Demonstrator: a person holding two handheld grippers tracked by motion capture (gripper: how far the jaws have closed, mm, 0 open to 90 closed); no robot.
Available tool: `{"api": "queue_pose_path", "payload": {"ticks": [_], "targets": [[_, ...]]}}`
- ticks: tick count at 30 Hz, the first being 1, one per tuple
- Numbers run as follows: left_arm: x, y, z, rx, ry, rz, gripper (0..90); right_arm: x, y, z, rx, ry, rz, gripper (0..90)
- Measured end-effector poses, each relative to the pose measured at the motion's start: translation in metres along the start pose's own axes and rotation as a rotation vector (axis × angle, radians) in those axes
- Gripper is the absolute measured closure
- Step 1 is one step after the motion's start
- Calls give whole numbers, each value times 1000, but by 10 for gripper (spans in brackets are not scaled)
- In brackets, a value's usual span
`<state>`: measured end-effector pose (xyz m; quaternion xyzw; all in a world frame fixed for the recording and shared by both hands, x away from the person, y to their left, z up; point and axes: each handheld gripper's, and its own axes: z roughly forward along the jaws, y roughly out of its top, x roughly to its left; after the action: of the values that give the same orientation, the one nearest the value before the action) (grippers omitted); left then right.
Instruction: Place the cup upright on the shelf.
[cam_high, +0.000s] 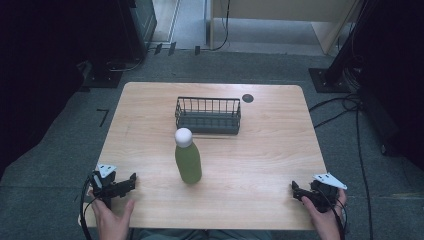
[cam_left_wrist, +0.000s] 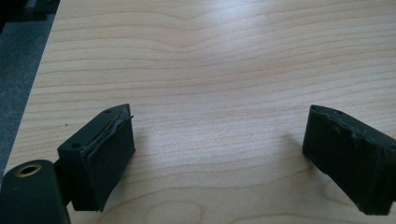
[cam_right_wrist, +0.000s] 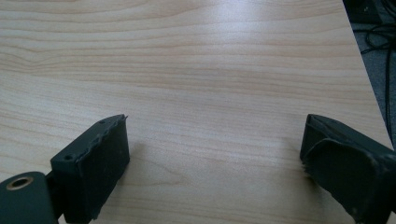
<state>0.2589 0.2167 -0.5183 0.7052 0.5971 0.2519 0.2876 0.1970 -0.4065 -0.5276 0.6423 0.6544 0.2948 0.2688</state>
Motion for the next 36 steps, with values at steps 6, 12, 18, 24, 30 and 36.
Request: {"api": "queue_pose_path", "payload": {"ticks": [6,12,18,24,30,36], "targets": [[0,0,0,1,2,-4,72,0,0,0,0,0,-1,77],[0,0,0,3,3,-2,72,1,2,0,2,-3,0,79],[-1,0,0,1,3,-4,72,10,15,-10,-31,20,-19,81],[-1,0,0,1,3,-4,72,28,34,-25,-84,65,-45,90],[0,0,0,2,3,-2,72,44,49,-30,-96,106,-87,92],[-1,0,0,1,3,-4,72,59,59,-31,-119,135,-97,121]]}}
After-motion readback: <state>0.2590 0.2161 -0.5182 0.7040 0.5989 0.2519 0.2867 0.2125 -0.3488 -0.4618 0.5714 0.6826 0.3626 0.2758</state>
